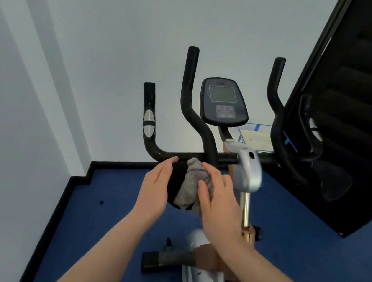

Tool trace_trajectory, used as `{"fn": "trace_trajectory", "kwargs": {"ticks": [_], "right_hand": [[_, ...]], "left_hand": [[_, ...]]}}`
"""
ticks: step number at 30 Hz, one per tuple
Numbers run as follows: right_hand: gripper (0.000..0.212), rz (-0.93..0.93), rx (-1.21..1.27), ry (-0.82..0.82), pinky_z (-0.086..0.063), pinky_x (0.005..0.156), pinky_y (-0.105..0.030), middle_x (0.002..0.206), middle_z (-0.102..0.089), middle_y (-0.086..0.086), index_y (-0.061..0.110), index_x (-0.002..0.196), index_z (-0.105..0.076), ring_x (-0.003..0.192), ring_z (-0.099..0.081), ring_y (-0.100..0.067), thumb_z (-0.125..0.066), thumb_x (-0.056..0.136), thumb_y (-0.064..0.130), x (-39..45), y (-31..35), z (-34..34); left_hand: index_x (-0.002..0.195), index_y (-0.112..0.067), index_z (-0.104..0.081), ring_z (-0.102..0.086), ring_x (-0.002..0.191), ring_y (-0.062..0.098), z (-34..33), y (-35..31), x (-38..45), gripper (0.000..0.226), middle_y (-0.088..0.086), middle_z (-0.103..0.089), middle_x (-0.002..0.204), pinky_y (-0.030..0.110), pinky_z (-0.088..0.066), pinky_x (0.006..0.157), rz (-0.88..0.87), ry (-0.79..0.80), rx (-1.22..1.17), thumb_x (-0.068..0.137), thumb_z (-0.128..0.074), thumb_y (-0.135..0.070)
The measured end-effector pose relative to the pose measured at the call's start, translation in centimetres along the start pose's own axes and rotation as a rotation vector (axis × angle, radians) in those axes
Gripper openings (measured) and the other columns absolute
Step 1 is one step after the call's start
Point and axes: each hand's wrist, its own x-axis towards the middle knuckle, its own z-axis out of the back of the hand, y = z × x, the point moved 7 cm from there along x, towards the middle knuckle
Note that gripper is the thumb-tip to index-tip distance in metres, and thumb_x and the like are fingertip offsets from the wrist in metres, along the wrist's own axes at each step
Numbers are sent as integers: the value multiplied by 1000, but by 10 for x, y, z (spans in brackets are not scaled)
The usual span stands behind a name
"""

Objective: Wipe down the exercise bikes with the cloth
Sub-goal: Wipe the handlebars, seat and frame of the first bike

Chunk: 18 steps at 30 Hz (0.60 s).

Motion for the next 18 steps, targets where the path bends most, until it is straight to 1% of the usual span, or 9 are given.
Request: {"fn": "trace_trajectory", "kwargs": {"ticks": [3,4,7,9,11,13,15,17,18], "right_hand": [[28,52,-282,-92,-39,81,-36,103,-53,1,27,125,-56,99,-46,-20,-44,100,33,25,14,-4],[26,43,-305,-109,-38,84,-36,105,-54,-1,25,122,-58,100,-44,-21,-45,100,32,28,18,-7],[23,73,-171,-162,-39,90,-33,111,-54,-3,20,117,-65,106,-42,-19,-55,97,23,23,18,-10],[22,77,-41,-140,-34,91,-22,110,-52,2,19,116,-66,106,-39,-13,-55,97,20,21,12,-9],[18,36,93,-111,-31,87,-12,105,-52,7,19,110,-67,104,-43,-12,-54,97,19,29,8,-7],[16,36,172,-150,-38,90,-19,104,-56,6,18,106,-67,103,-48,-13,-53,98,16,42,11,3],[17,71,242,-192,-42,93,-25,105,-57,6,20,107,-67,103,-52,-11,-53,98,14,58,16,15],[19,122,260,-144,-44,94,-26,106,-59,7,21,110,-67,102,-55,-9,-55,97,14,78,21,22],[20,164,210,-95,-42,96,-27,107,-61,7,22,111,-68,103,-56,-9,-57,96,14,89,24,21]], "left_hand": [[132,-20,-60,-58,116,1,0,2,4,35,-9,-65,125,25,-46,102,-22,41,36,107,-35,-26],[132,-21,-59,-58,116,0,0,1,3,35,-9,-65,125,25,-46,102,-28,43,60,108,-34,-26],[132,-24,-58,-57,114,-3,-1,1,0,36,-11,-65,124,26,-47,102,-68,21,123,108,-32,-27],[131,-27,-59,-57,115,-2,0,1,-1,37,-13,-64,123,30,-47,103,-79,-3,183,108,-31,-29],[131,-30,-58,-56,117,1,2,0,-1,37,-15,-63,123,34,-46,103,-98,9,262,108,-30,-31],[131,-29,-58,-54,117,3,6,-6,1,38,-15,-62,121,34,-46,101,-163,60,367,107,-30,-35],[127,-26,-62,-54,114,2,14,-15,6,42,-14,-61,117,33,-46,98,-232,81,400,103,-31,-41],[120,-25,-65,-56,111,0,29,-26,14,41,-13,-63,113,29,-46,97,-287,35,377,100,-33,-40],[117,-27,-65,-57,110,0,36,-31,20,37,-14,-64,112,28,-46,96,-306,0,357,100,-35,-38]]}}
